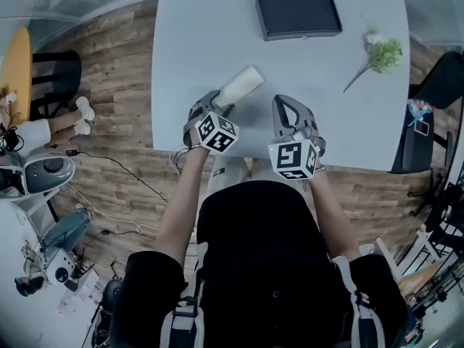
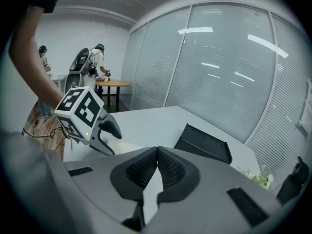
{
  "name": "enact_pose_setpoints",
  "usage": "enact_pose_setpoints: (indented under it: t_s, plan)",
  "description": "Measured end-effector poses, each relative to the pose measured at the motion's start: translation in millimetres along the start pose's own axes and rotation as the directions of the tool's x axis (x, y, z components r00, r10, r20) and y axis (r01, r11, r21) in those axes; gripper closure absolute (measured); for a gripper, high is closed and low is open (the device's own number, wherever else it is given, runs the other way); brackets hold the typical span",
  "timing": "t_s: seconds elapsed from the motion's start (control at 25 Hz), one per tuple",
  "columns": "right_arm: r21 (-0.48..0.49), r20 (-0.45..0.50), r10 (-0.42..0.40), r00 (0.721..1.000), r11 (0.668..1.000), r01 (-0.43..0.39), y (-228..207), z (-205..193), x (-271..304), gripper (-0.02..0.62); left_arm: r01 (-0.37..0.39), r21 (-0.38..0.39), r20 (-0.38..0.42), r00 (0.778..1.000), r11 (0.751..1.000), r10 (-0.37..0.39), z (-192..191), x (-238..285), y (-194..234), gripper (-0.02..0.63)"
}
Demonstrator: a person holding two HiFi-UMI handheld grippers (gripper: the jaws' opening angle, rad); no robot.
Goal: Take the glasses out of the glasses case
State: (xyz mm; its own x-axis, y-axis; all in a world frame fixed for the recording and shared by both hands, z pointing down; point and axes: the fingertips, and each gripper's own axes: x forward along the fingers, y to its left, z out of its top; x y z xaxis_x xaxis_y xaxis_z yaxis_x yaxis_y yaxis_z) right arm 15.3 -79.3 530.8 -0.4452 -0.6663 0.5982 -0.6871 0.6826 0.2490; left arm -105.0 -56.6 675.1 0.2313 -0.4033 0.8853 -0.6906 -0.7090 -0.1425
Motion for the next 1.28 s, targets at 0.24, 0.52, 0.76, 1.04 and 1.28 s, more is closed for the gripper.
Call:
enact_pose_setpoints:
  t_s: [0.24,0.52,0.76,1.04,1.28]
  plan:
    - [0.015,-0.02,0.001,1.0,1.0,0.0,7,-2,6,0.577,0.018,-0.004,0.011,1.0,1.0,-0.018,-3,0,1,0.36]
    - [0.026,-0.034,-0.01,0.999,1.0,0.011,8,-1,9,0.577,0.088,-0.053,0.012,0.996,0.995,-0.088,-3,-1,2,0.376]
    - [0.068,-0.085,-0.001,0.996,0.998,0.007,14,-10,23,0.577,0.164,-0.107,0.004,0.986,0.981,-0.164,-3,-3,6,0.38]
    - [0.338,-0.163,0.095,0.982,0.941,-0.035,29,-41,57,0.577,0.244,-0.192,0.022,0.969,0.951,-0.244,-2,-4,13,0.38]
    - [0.629,-0.158,0.187,0.969,0.776,-0.048,39,-63,88,0.562,0.239,-0.179,0.028,0.971,0.954,-0.238,1,-1,11,0.379]
